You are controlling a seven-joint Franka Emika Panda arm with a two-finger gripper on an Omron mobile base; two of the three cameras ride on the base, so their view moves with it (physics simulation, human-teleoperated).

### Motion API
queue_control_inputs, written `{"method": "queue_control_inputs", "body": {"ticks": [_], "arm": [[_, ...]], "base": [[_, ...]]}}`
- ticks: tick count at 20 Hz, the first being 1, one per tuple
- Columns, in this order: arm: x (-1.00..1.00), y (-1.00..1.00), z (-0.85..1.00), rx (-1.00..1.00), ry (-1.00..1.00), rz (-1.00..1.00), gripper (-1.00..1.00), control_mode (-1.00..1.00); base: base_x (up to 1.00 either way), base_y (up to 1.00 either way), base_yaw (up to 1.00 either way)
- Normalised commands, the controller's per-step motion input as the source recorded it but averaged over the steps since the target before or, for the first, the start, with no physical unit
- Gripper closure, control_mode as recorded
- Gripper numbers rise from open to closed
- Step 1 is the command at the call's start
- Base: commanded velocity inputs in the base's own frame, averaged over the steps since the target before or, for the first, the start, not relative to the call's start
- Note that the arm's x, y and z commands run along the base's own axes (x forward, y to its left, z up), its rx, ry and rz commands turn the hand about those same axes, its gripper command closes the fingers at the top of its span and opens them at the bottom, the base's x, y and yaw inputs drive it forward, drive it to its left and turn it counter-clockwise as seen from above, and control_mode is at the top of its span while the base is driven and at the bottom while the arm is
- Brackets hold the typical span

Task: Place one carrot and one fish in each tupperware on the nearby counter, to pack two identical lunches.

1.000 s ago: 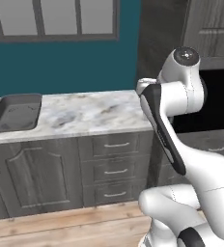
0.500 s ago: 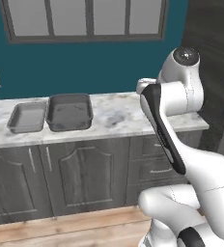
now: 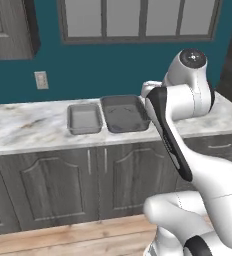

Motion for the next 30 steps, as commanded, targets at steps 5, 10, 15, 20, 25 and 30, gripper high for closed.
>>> {"method": "queue_control_inputs", "body": {"ticks": [5, 10, 15, 20, 25, 30], "arm": [[0.00, 0.00, 0.00, 0.00, 0.00, 0.00, 1.00, 1.00], [0.00, 0.00, 0.00, 0.00, 0.00, 0.00, 1.00, 1.00], [0.00, 0.00, 0.00, 0.00, 0.00, 0.00, 1.00, 1.00], [0.00, 0.00, 0.00, 0.00, 0.00, 0.00, 1.00, 1.00], [0.00, 0.00, 0.00, 0.00, 0.00, 0.00, 1.00, 1.00], [0.00, 0.00, 0.00, 0.00, 0.00, 0.00, 1.00, 1.00]], "base": [[0.52, 1.00, 0.00], [0.47, 0.93, 0.00], [0.26, 0.19, -0.03], [0.20, -0.19, -0.02], [0.45, -0.31, -0.02], [0.71, -0.58, 0.00]]}}
